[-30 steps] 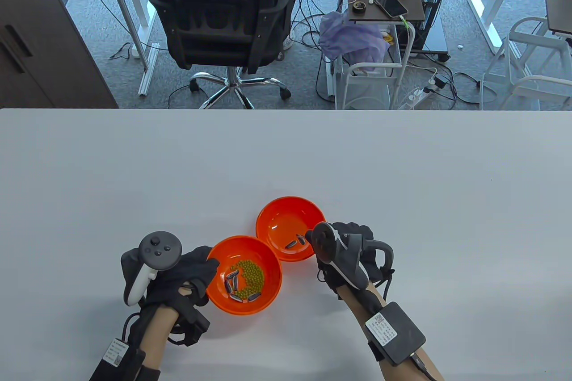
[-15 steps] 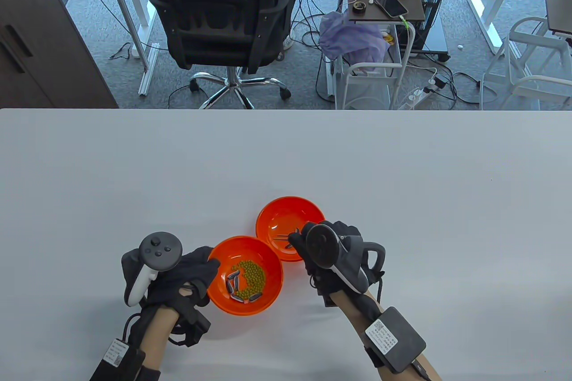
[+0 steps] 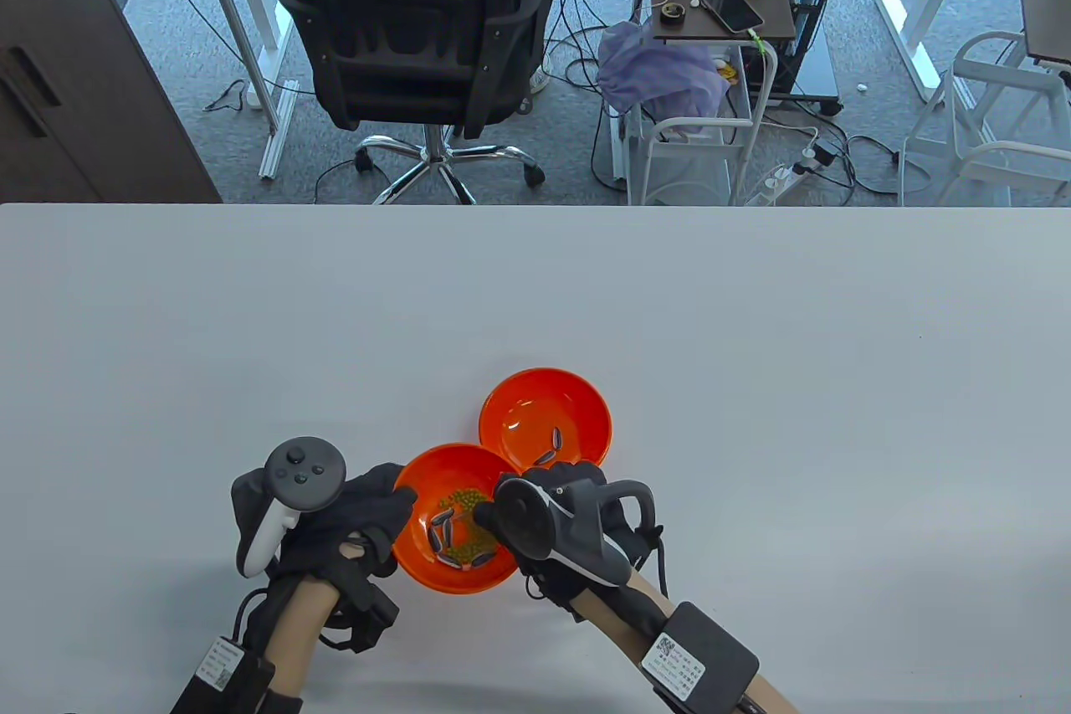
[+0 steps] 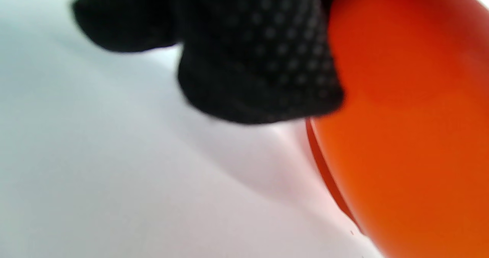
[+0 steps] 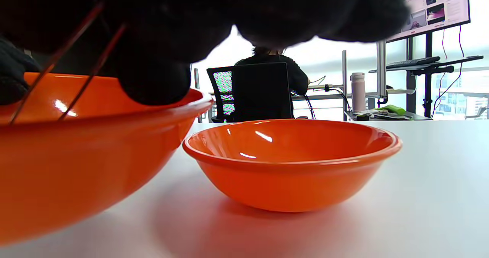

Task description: Pick sunflower seeds with tweezers into bowl

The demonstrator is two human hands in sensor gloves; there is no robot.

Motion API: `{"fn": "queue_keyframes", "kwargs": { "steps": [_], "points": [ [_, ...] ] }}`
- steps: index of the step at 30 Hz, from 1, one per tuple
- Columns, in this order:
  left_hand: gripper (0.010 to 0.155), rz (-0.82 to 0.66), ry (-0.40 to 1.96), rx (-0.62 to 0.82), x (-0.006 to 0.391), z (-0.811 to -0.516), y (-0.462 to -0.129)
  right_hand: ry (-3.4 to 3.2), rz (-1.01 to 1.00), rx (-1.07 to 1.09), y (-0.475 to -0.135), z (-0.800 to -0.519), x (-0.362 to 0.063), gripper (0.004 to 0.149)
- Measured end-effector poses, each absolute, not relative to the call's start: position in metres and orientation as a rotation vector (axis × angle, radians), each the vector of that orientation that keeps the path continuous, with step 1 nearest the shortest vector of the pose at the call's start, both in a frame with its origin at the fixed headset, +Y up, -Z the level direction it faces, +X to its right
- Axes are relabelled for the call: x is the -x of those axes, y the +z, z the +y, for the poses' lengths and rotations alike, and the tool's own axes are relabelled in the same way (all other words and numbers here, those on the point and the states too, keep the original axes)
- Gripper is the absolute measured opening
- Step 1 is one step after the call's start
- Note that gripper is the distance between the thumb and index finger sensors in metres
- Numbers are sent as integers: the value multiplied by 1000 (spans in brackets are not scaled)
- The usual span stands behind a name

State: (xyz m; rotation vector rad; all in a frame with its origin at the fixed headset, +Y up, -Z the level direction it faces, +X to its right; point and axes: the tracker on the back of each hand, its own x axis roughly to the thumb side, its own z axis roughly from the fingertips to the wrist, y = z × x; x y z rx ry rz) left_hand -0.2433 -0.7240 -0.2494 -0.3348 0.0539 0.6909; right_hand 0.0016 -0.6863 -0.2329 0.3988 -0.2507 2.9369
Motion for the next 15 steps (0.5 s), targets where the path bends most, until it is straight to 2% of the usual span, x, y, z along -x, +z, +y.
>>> {"fn": "queue_keyframes", "kwargs": {
  "steps": [1,10,15],
  "points": [
    [48,54,692,335,243,-724,-249,2951,-237,-399,-232,-687,-1,48],
    [48,55,697,330,243,-725,-249,2970,-206,-408,-227,-692,8,48],
    [48,51,690,329,241,-725,-248,2979,-261,-436,-222,-694,13,49]
  ]
}}
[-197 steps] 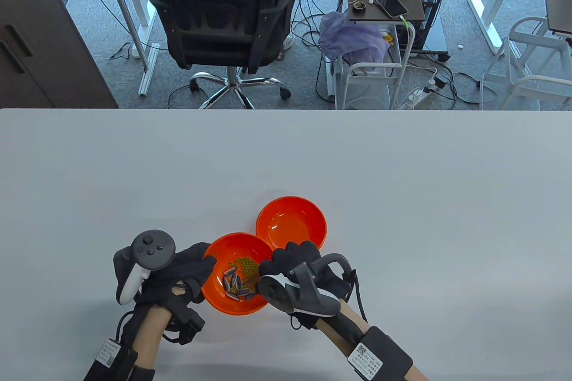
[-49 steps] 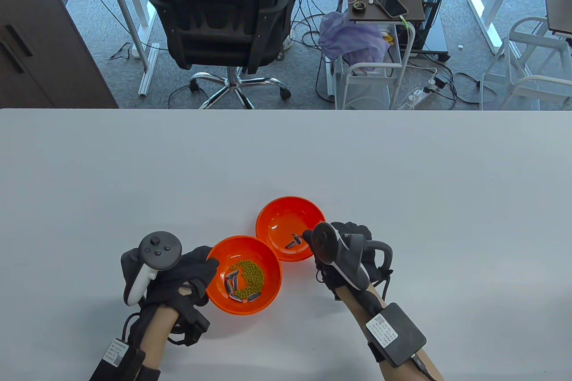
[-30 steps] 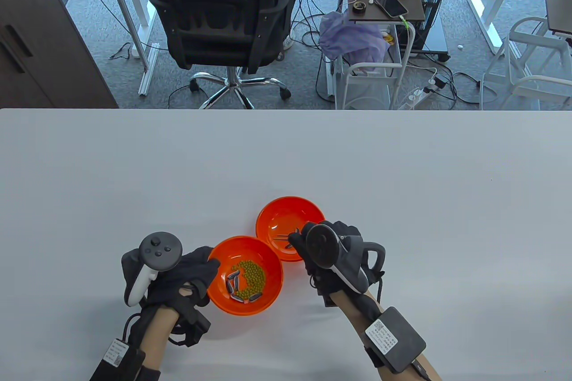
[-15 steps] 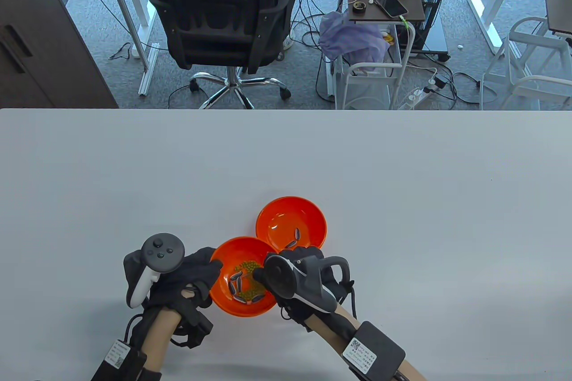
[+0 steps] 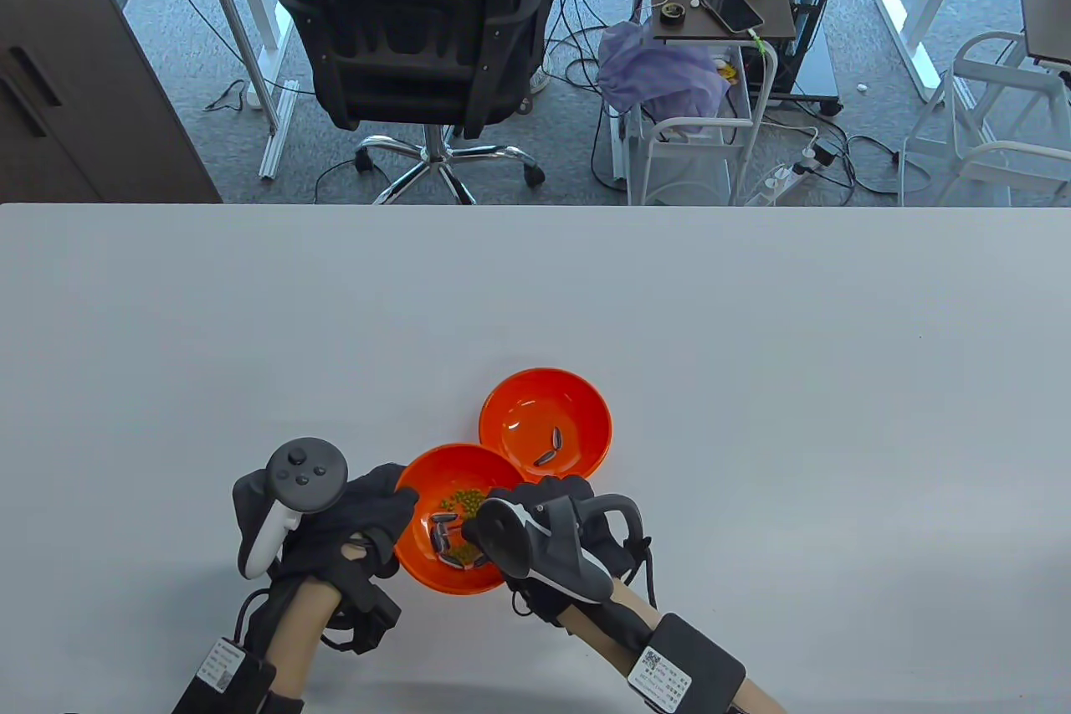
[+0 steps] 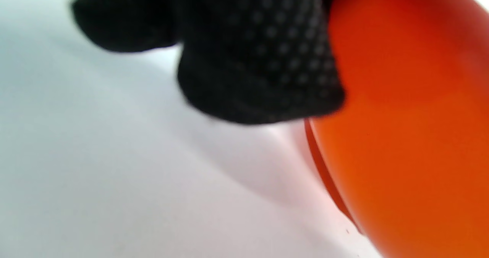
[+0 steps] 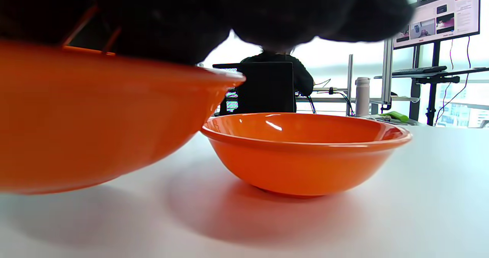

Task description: Pick sunflower seeds with tweezers into bowl

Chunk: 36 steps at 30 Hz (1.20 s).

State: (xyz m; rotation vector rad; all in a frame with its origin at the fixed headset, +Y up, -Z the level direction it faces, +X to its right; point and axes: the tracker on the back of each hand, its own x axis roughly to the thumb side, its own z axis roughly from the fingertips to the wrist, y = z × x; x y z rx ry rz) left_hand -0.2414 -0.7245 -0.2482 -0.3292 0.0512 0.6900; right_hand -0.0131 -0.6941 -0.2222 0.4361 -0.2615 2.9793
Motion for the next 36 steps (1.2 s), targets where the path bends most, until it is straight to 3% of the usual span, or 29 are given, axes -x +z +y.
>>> {"fn": "queue_keyframes", "kwargs": {
  "steps": [19,27,36],
  "points": [
    [48,54,695,335,241,-724,-248,2934,-376,-493,-217,-694,16,43],
    [48,63,689,336,242,-724,-248,2887,-352,-365,-229,-684,-2,43],
    [48,72,689,338,244,-724,-249,2845,-424,-68,-257,-669,-52,42]
  ]
}}
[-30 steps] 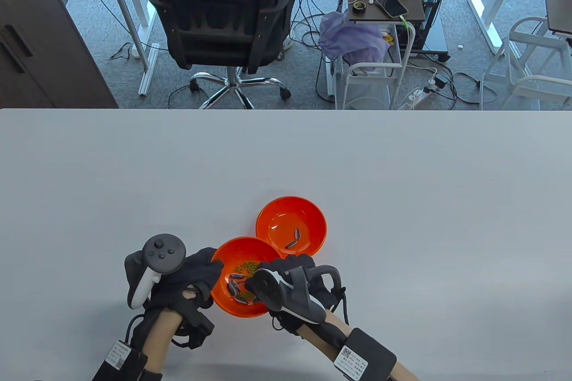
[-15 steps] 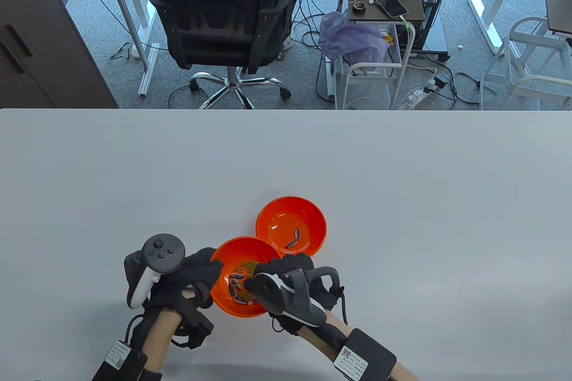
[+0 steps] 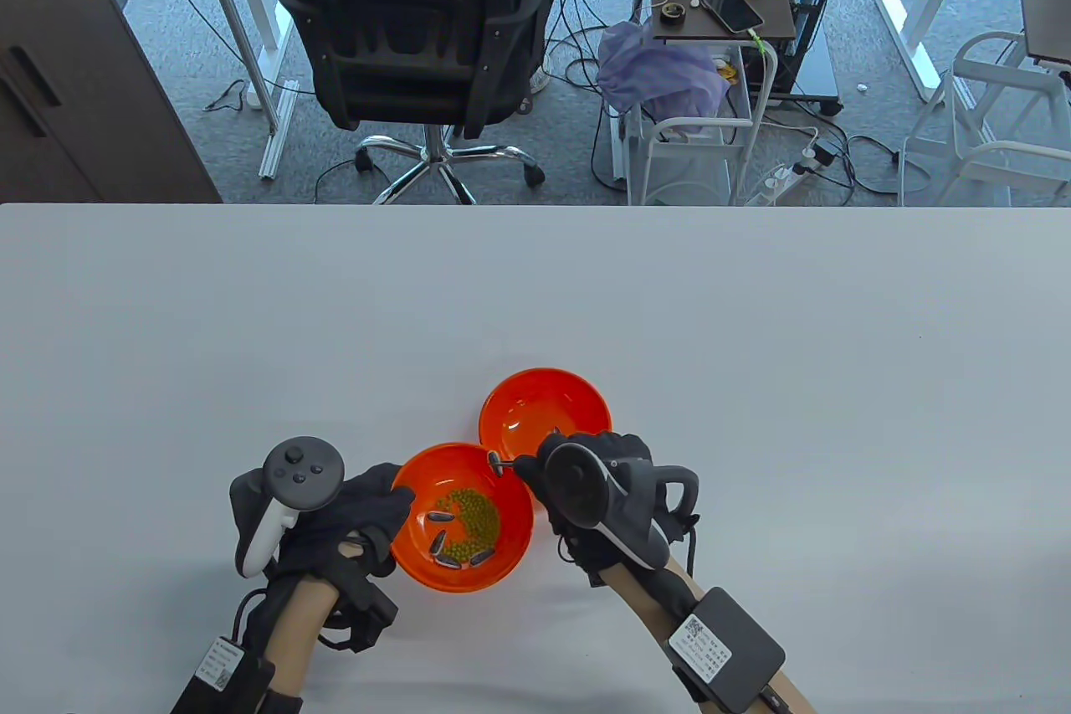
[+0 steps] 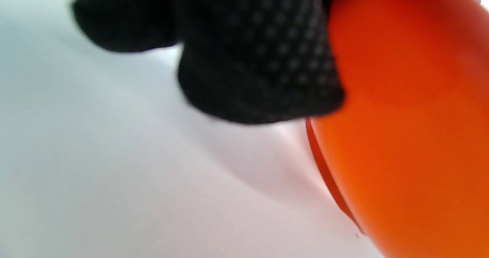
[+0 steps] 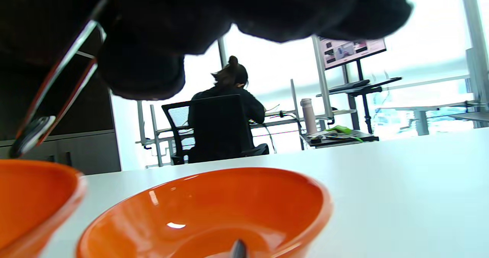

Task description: Pick sunflower seeds with tweezers into bowl

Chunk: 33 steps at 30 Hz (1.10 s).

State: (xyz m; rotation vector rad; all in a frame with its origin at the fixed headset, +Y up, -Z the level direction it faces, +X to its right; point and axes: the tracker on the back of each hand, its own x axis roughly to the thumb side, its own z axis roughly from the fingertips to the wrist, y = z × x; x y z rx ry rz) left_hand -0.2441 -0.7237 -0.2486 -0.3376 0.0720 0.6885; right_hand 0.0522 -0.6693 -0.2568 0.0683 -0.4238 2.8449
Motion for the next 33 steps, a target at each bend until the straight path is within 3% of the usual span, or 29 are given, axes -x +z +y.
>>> {"fn": "queue_keyframes", "kwargs": {
  "steps": [7,17,27,33],
  "points": [
    [48,77,686,336,245,-723,-249,2925,-375,77,-276,-689,-76,41],
    [48,75,685,336,246,-723,-249,3090,-377,125,-281,-703,-78,44],
    [48,74,688,334,246,-723,-249,2998,-445,104,-273,-690,-74,41],
    [48,74,692,328,246,-723,-249,2845,-399,-87,-260,-676,-56,42]
  ]
}}
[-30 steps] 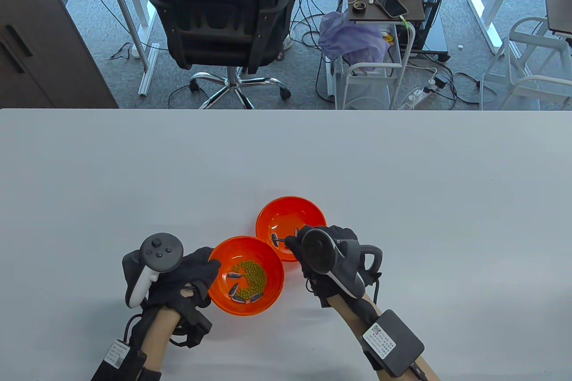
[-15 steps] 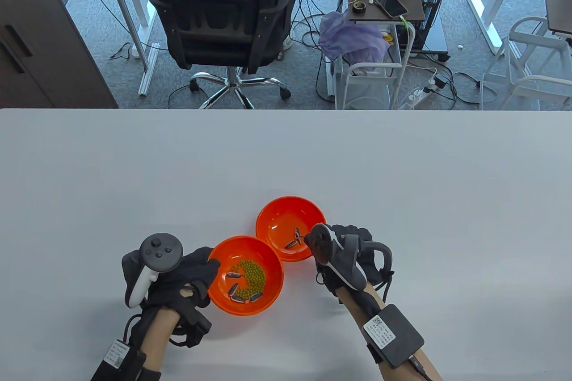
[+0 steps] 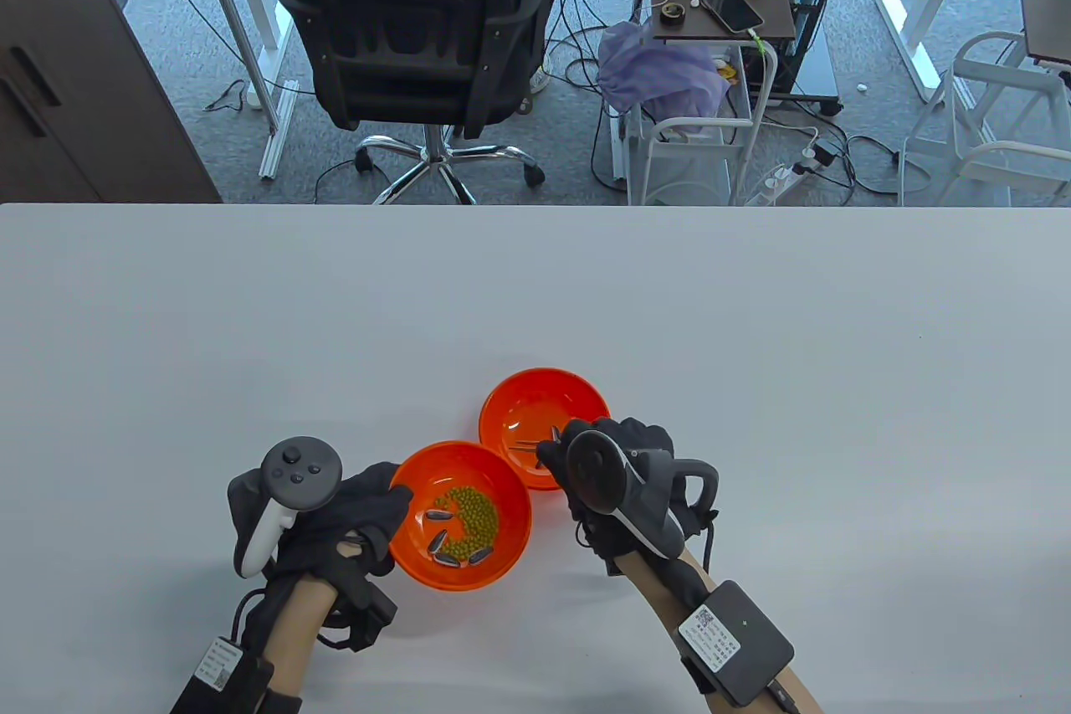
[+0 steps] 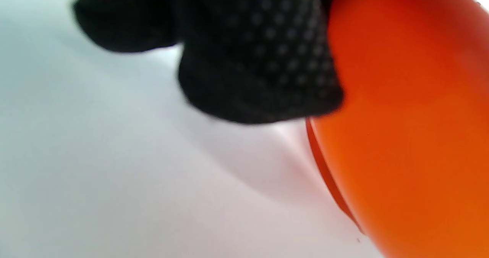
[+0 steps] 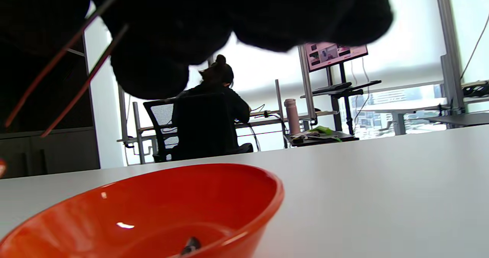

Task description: Pick sunflower seeds with tweezers into bowl

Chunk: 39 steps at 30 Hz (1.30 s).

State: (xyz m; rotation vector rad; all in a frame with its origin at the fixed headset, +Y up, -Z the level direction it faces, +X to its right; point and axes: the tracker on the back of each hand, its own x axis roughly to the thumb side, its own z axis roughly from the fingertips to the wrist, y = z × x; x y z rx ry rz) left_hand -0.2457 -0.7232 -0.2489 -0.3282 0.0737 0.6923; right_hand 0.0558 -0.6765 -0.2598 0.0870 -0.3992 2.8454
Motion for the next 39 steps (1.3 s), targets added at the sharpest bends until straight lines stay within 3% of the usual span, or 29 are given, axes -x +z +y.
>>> {"fn": "queue_keyframes", "kwargs": {
  "steps": [8,15,39],
  "points": [
    [48,62,694,334,244,-724,-249,2846,-288,-470,-239,-680,-14,44],
    [48,52,695,336,243,-724,-248,2869,-329,-635,-232,-687,-2,45],
    [48,25,697,348,240,-725,-248,2931,-375,-758,-225,-692,7,42]
  ]
}}
